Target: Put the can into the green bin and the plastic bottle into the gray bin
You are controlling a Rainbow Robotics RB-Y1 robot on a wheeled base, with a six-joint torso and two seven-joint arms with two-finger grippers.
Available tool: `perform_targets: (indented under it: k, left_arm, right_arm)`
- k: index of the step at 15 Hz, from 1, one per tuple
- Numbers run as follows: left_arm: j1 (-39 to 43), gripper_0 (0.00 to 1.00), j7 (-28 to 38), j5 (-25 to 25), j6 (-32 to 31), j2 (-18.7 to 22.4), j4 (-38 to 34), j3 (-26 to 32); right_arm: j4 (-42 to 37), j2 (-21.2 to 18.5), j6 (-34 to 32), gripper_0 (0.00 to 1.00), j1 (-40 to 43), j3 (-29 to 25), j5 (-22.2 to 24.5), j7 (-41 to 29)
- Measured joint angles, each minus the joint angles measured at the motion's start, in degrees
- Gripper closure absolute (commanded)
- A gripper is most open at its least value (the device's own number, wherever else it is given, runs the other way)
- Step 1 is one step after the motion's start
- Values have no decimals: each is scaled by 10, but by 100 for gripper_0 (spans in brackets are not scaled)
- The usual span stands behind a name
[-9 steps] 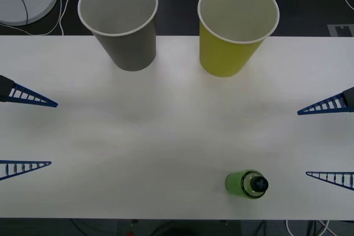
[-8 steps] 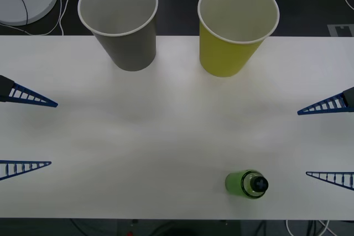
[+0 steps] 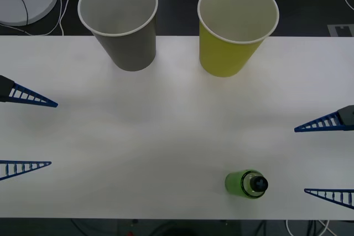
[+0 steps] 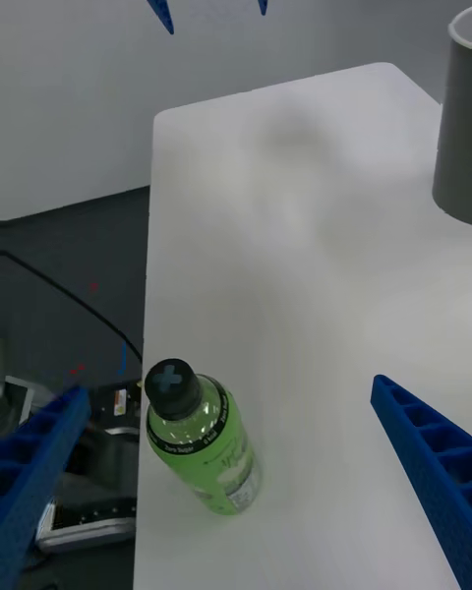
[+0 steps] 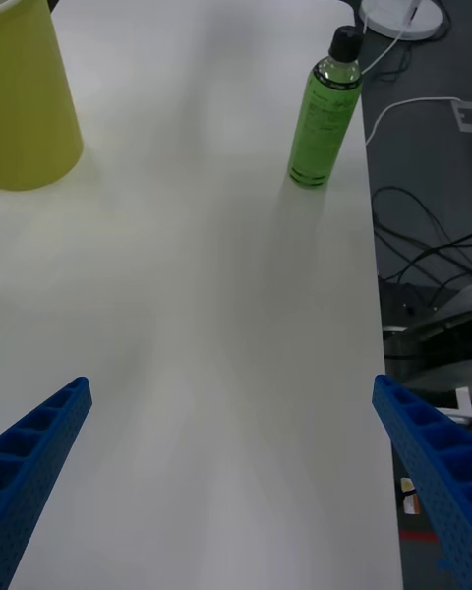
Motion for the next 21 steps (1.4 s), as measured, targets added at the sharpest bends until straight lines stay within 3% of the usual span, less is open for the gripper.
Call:
perform_targets:
  k: [3, 8, 13, 21]
  left_arm:
    - [0, 0, 0, 0, 0, 0, 0, 0]
    - [0, 0, 0, 0, 0, 0, 0, 0]
    - [0, 0, 0, 0, 0, 0, 0, 0]
    - [0, 0, 0, 0, 0, 0, 0, 0]
  right_arm:
    - [1, 0, 0, 0, 15, -4, -15, 29]
    - [37, -5, 0, 0, 66, -8, -66, 154]
    - [85, -4, -1, 0, 110, -6, -87, 238]
    - [189, -4, -13, 0, 113, 71, -133, 319]
